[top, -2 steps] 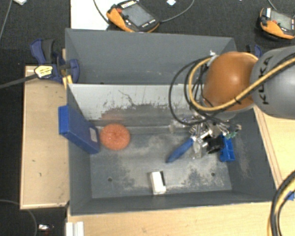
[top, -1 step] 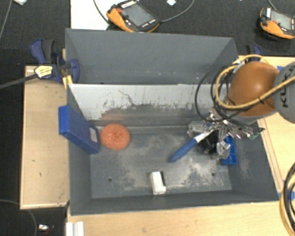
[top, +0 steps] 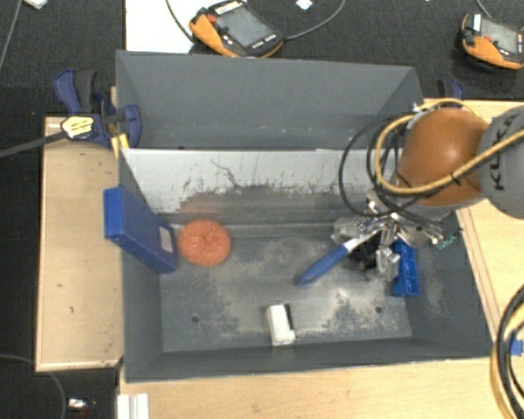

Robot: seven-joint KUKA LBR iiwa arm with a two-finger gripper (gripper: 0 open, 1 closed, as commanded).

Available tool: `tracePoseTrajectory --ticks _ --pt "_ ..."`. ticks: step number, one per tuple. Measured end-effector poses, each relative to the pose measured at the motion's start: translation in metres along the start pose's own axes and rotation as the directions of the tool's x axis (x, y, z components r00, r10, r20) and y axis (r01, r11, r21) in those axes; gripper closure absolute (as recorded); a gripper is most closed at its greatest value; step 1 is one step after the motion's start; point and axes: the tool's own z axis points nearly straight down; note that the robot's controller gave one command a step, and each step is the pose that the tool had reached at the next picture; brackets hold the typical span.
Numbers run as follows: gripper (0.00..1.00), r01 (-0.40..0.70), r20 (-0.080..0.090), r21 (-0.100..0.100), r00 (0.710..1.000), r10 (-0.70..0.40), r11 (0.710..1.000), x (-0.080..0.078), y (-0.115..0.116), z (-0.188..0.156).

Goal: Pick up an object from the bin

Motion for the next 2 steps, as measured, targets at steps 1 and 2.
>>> tracePoseTrajectory --ticks 1,2 --pt "1.0 -0.001 0.0 0.0 1.0 0.001 1.0 0.0 0.0 0.0" --pt "1.0 -0.002 0.001 -0.001 1.0 0.002 1.0 0.0002 0.0007 -0.0072"
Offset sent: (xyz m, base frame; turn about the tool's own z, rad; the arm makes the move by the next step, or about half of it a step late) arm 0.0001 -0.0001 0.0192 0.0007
